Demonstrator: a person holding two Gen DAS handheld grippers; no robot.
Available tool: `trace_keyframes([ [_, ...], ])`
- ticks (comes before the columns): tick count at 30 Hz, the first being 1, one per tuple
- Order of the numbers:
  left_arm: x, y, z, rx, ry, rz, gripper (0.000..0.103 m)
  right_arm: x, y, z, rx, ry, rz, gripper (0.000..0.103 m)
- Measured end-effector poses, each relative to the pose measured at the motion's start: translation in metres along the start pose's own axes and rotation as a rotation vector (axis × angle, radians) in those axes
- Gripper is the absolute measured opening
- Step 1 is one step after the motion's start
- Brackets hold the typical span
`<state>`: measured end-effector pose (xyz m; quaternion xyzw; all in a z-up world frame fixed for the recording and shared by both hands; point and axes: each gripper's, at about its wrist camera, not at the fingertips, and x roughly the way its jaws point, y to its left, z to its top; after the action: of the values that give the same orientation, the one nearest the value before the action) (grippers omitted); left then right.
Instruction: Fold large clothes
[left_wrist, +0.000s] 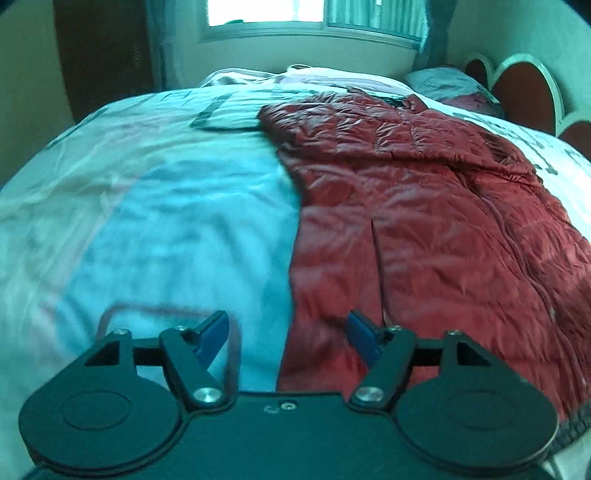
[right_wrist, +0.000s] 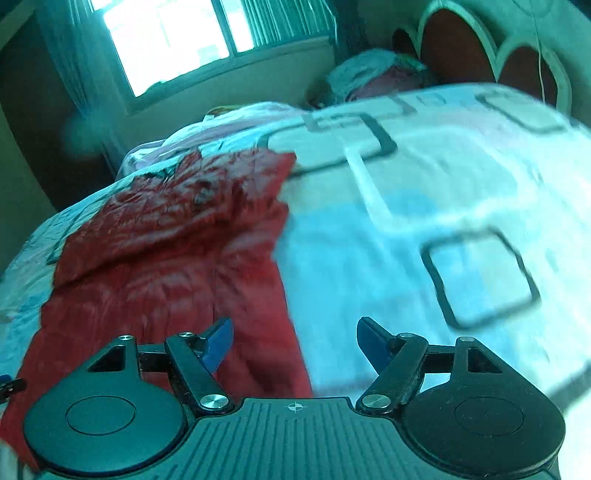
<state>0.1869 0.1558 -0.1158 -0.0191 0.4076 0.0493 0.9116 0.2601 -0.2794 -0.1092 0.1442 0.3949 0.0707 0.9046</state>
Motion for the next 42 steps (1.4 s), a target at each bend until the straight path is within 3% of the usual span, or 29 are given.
trace_keyframes([
  [5, -0.021, 0.015, -0.027, -0.117, 0.012, -0.041, 0.057, -0.020, -0.024, -0.037, 0.047, 0.035, 0.043, 0.071],
  [7, -0.027, 0.021, -0.037, -0.171, 0.020, -0.061, 0.056, -0.025, -0.031, -0.050, 0.074, 0.053, 0.065, 0.065],
  [11, -0.038, 0.025, -0.053, -0.251, 0.024, -0.088, 0.054, -0.030, -0.044, -0.068, 0.126, 0.074, 0.102, 0.064],
  [16, -0.041, 0.032, -0.063, -0.371, 0.021, -0.181, 0.048, -0.026, -0.051, -0.077, 0.199, 0.100, 0.183, 0.064],
  [21, -0.023, 0.035, -0.051, -0.436, 0.033, -0.289, 0.045, -0.009, -0.055, -0.068, 0.264, 0.113, 0.257, 0.064],
  [22, -0.019, 0.035, -0.049, -0.449, 0.040, -0.312, 0.039, -0.005, -0.055, -0.065, 0.274, 0.119, 0.276, 0.064],
  [24, -0.013, 0.032, -0.047, -0.465, 0.060, -0.349, 0.017, 0.001, -0.053, -0.062, 0.279, 0.131, 0.307, 0.063],
  [26, -0.012, 0.031, -0.049, -0.479, 0.043, -0.378, 0.007, 0.007, -0.054, -0.061, 0.287, 0.166, 0.348, 0.028],
  [27, -0.015, 0.032, -0.051, -0.493, 0.025, -0.387, 0.006, 0.009, -0.055, -0.063, 0.291, 0.177, 0.361, 0.023],
  [28, -0.019, 0.033, -0.053, -0.505, 0.000, -0.397, 0.006, 0.009, -0.056, -0.064, 0.293, 0.173, 0.377, 0.012],
  [31, -0.032, 0.038, -0.057, -0.538, -0.071, -0.414, 0.005, -0.007, -0.059, -0.061, 0.298, 0.112, 0.430, 0.008],
  [33, -0.022, 0.037, -0.059, -0.520, -0.024, -0.361, 0.006, -0.006, -0.061, -0.059, 0.287, 0.116, 0.404, 0.008],
  [35, -0.012, 0.035, -0.060, -0.544, 0.003, -0.352, 0.005, 0.009, -0.064, -0.060, 0.291, 0.180, 0.361, 0.008],
  [39, -0.025, 0.038, -0.048, -0.588, -0.099, -0.393, 0.005, -0.008, -0.068, -0.041, 0.328, 0.094, 0.416, 0.007],
  [42, -0.035, 0.040, -0.022, -0.571, -0.174, -0.410, 0.005, -0.022, -0.065, -0.009, 0.300, 0.014, 0.423, 0.001],
])
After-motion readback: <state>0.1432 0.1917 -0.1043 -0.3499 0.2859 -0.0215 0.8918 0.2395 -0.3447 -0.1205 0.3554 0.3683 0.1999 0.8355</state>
